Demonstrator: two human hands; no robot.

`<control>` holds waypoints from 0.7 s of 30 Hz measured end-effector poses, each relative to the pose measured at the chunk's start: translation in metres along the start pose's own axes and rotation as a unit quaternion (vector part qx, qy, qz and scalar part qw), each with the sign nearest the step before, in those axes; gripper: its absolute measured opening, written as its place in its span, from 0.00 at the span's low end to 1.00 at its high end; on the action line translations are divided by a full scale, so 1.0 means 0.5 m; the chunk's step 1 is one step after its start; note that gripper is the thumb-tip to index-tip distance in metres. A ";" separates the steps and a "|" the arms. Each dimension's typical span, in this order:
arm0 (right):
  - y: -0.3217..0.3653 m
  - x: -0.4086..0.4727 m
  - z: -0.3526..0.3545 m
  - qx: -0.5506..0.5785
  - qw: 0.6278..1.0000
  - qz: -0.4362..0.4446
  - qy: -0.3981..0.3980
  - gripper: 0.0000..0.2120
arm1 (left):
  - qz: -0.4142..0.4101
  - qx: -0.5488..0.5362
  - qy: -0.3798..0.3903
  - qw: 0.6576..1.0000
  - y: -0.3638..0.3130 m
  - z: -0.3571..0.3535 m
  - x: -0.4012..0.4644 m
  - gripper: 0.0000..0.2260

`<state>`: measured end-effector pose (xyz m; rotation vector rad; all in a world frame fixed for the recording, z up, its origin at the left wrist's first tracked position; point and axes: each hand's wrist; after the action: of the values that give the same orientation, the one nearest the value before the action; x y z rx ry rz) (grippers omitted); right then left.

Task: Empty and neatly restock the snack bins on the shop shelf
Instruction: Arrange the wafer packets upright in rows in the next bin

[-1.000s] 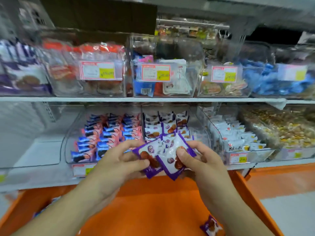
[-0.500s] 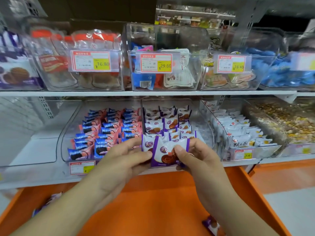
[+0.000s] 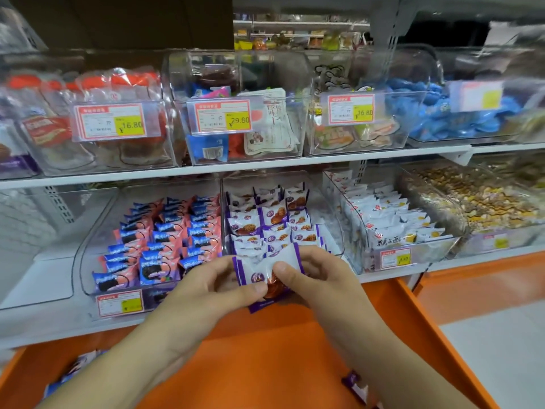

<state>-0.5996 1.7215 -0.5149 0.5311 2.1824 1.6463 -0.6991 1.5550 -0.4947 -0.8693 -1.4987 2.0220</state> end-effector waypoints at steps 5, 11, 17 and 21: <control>0.002 0.002 0.000 -0.005 1.000 -0.003 -0.013 0.11 | -0.004 0.055 -0.012 0.998 -0.005 -0.004 0.010 0.29; 0.012 0.007 0.017 -0.046 0.999 0.004 -0.015 0.08 | -0.014 0.200 -0.015 0.980 -0.018 0.005 0.043 0.31; 0.043 0.047 0.066 -0.073 0.997 -0.007 -0.022 0.12 | -0.051 0.298 -0.005 0.953 -0.065 -0.017 0.116 0.25; 0.085 0.105 0.136 -0.311 0.945 0.083 -0.058 0.19 | -0.097 0.363 -0.068 0.924 -0.090 -0.039 0.227 0.21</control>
<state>-0.6082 1.8149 -0.4947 0.6088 1.4415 2.1918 -0.7629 1.6599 -0.4791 -0.2673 -0.7302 2.2563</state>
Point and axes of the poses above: each hand's wrist, its own x-axis towards the middle knuckle, its own z-axis out of the back of the hand, y = z × x, and after that the axes turned 11 degrees about x, right-handed
